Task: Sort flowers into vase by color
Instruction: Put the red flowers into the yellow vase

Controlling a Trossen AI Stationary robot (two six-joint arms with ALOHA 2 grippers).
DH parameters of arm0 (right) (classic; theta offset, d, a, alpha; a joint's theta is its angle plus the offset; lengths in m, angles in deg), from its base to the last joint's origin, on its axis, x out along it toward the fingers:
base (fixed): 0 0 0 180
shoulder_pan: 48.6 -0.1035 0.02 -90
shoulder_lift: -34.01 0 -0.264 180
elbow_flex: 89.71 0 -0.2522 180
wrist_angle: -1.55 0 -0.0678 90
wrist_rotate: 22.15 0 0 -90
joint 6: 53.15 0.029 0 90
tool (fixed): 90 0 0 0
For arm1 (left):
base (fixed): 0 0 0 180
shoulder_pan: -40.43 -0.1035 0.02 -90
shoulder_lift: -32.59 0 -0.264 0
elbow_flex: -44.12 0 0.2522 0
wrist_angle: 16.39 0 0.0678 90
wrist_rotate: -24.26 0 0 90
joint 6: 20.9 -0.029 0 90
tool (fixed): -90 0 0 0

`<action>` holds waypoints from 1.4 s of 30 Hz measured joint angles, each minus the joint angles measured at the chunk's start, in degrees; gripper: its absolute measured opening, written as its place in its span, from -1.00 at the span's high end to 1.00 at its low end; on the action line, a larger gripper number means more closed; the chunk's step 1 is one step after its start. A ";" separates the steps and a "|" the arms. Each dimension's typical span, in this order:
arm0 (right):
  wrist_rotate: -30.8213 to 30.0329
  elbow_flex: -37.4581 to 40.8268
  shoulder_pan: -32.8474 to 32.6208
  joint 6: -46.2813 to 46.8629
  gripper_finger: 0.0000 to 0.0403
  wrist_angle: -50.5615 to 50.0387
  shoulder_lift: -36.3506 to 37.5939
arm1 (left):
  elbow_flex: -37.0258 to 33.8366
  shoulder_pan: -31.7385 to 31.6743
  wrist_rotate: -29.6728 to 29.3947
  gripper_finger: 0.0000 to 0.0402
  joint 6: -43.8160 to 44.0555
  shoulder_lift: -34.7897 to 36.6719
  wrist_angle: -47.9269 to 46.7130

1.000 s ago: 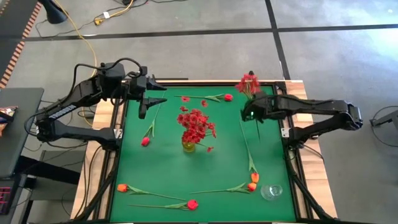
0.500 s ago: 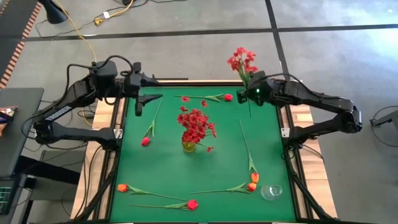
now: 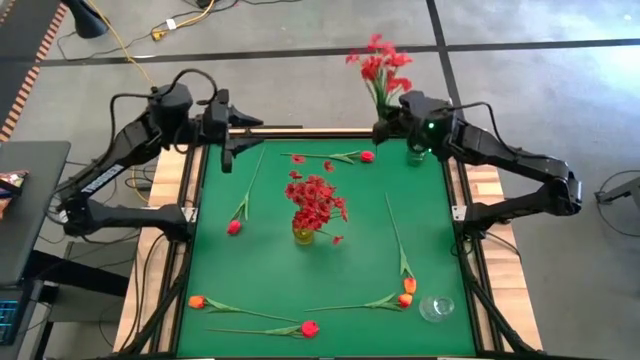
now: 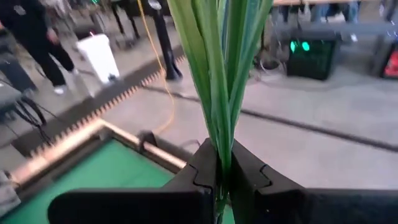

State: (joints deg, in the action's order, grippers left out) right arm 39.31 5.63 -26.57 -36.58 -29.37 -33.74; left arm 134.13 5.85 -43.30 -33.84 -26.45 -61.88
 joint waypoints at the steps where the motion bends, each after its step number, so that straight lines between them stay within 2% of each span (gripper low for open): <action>1: 0.20 0.00 0.31 -0.60 0.76 1.45 -0.02 | 0.00 -0.78 1.19 0.02 0.04 -0.43 0.04; 4: 1.12 -0.02 1.12 -2.08 0.76 5.87 -0.74 | 0.00 -3.27 4.75 0.02 0.17 -1.51 0.61; 9: 9.02 -0.02 2.75 -3.44 0.76 14.35 -3.97 | -0.06 -6.76 9.40 0.02 1.01 -3.38 4.89; 14: 14.67 -0.02 4.07 -6.99 0.76 26.82 -9.26 | -4.70 -10.17 13.44 0.02 7.03 -4.43 17.35; 19: 19.54 -0.12 5.70 -4.57 0.76 35.77 -13.05 | -10.66 -11.44 13.60 0.02 15.22 -4.90 31.12; 22: 22.38 -1.81 6.33 -1.78 0.76 36.91 -15.58 | -12.71 -11.01 12.75 0.02 17.28 -5.79 36.08; 26: 25.69 -5.27 6.21 -1.56 0.76 36.89 -19.46 | -12.79 -10.72 9.75 0.02 17.74 -9.02 36.88; 30: 28.40 -9.50 5.59 -1.56 0.76 36.74 -23.16 | -12.81 -10.79 9.20 0.02 21.63 -13.49 44.27; 34: 28.83 -13.13 4.86 -1.52 0.76 37.05 -25.79 | -12.79 -10.96 9.92 0.02 25.25 -16.64 49.79; 42: 29.94 -15.17 4.21 -1.53 0.76 37.11 -27.19 | -8.60 -10.03 11.81 0.02 28.69 -21.80 52.28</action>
State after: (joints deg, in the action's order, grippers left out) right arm 69.25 -9.53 -22.36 -38.11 7.73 -60.93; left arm 125.53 -4.17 -31.49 -5.15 -48.24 -9.60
